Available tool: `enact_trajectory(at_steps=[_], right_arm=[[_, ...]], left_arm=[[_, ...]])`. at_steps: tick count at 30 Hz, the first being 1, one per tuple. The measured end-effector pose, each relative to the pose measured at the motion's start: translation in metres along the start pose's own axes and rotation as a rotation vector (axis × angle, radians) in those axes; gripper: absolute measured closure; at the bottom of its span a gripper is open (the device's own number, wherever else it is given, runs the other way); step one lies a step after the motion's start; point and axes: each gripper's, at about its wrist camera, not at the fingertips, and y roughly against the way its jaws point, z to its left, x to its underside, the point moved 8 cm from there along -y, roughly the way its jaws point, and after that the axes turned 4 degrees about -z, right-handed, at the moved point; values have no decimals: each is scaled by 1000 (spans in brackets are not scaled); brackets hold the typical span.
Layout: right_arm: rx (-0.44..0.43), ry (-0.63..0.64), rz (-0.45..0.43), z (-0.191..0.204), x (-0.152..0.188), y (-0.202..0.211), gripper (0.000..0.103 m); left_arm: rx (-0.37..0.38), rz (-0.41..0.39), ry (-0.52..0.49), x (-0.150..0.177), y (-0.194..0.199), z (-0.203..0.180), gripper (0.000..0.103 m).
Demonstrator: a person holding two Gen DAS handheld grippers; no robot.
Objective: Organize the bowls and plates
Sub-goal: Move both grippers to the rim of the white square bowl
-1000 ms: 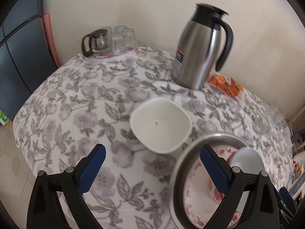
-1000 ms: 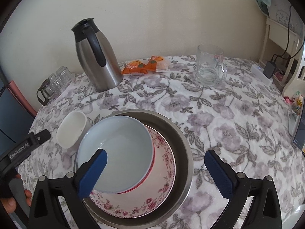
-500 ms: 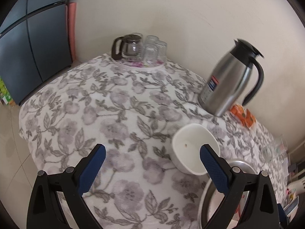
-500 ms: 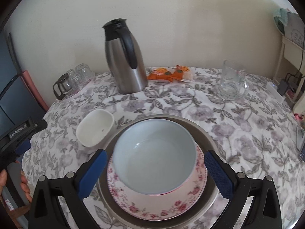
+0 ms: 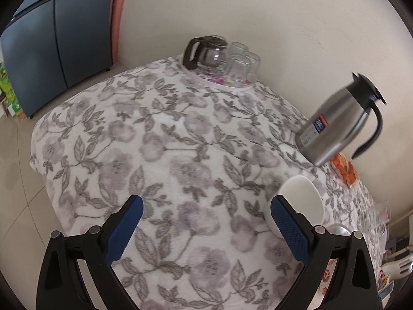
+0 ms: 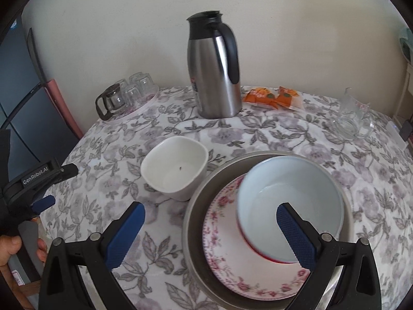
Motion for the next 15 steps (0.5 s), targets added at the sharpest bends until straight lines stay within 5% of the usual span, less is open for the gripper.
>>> enact_trajectory(at_steps=[7, 15], right_arm=[[-45, -14, -14, 25, -5, -10, 0], [-53, 29, -30, 41, -14, -20, 0]], left_arm=[[-17, 29, 29, -4, -15, 24, 4], [63, -6, 86, -14, -26, 23, 4]])
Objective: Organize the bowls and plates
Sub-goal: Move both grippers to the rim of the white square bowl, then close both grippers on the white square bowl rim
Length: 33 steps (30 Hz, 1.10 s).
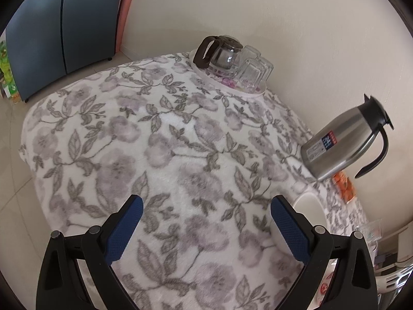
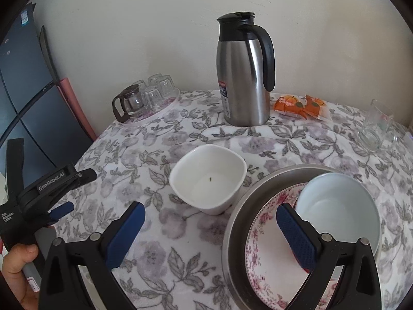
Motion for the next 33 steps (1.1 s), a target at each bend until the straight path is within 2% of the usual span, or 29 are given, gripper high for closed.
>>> enact_trajectory(at_steps=[5, 10, 13, 17, 19, 25, 26, 28, 33], right_arm=[[38, -16, 34, -11, -8, -11, 0], [73, -33, 57, -24, -31, -22, 0], [85, -60, 83, -33, -40, -31, 0], [90, -91, 106, -40, -46, -44, 2], [99, -92, 125, -42, -46, -52, 6], [111, -94, 200, -45, -37, -79, 34], [112, -100, 210, -46, -35, -84, 41], [123, -108, 235, -49, -30, -92, 49], [148, -84, 256, -50, -26, -103, 60]], left_arm=[[30, -23, -29, -7, -11, -11, 4], [91, 11, -30, -4, -21, -24, 4], [67, 21, -36, -1, -25, -30, 4], [148, 84, 16, 9, -38, -43, 4], [170, 114, 5, 15, -45, -52, 4], [246, 149, -5, 28, -58, -77, 7], [249, 152, -13, 29, -60, -80, 11], [246, 165, -30, 32, -64, -86, 34], [260, 195, -38, 42, -76, -95, 45]])
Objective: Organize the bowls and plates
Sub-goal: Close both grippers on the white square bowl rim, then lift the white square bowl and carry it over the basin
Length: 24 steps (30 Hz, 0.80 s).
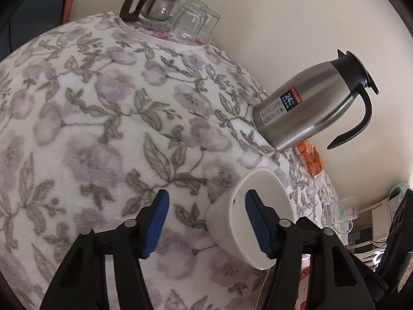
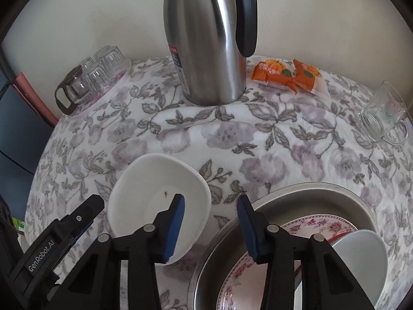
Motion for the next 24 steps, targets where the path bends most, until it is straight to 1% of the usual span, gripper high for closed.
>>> enact_trajectory(at_steps=[1, 2, 4, 7, 13, 14, 17, 19, 24], right_arm=[[2, 3, 3, 1, 0, -2, 62], [-1, 5, 8, 2, 0, -5, 65], [0, 15, 14, 4, 1, -10, 67], [11, 36, 23, 8, 1, -16, 72], [17, 16, 65, 10, 6, -31, 73], [20, 21, 64, 11, 6, -33, 76], [25, 19, 75, 13, 7, -37, 79], [24, 22, 82, 15, 8, -40, 83], [38, 29, 78, 13, 8, -45, 88]], left_arm=[[7, 3, 1, 1, -2, -1, 50], [8, 5, 1, 1, -4, -2, 52], [1, 11, -12, 3, -9, -4, 60], [12, 16, -17, 4, -13, -6, 66], [17, 20, -19, 6, -21, -8, 67], [15, 25, -24, 8, -23, -8, 67], [7, 48, -22, 12, -30, -7, 73], [7, 54, -13, 14, -34, -5, 73], [9, 47, -8, 15, -36, -5, 75]])
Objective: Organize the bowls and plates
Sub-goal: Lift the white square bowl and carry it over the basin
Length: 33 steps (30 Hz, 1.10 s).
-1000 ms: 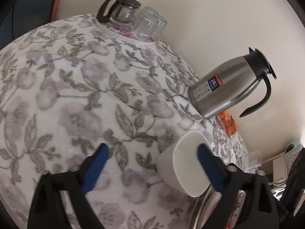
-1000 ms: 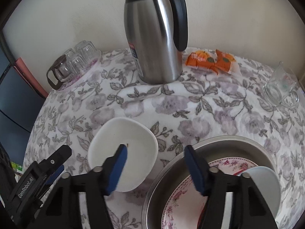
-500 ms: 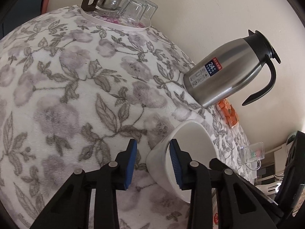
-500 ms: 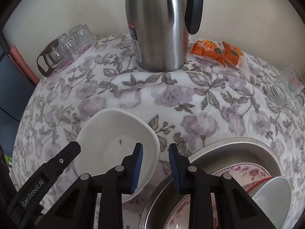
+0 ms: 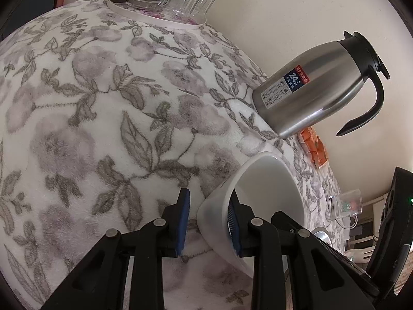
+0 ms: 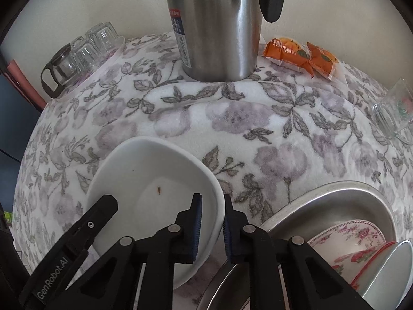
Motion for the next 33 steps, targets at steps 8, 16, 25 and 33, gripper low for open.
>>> enact_trajectory(at_steps=[8, 16, 25, 33], right_arm=[[-5, 8, -5, 1, -1, 0, 89], [-44, 21, -38, 9, -1, 14, 90], [-86, 11, -100, 10, -2, 45, 90], [-109, 3, -186, 2, -1, 89, 90]], left_arm=[[15, 4, -23, 2, -4, -7, 85], [-24, 6, -17, 3, 1, -2, 88], [-11, -39, -38, -5, 31, -12, 88], [5, -100, -93, -7, 67, -39, 88]])
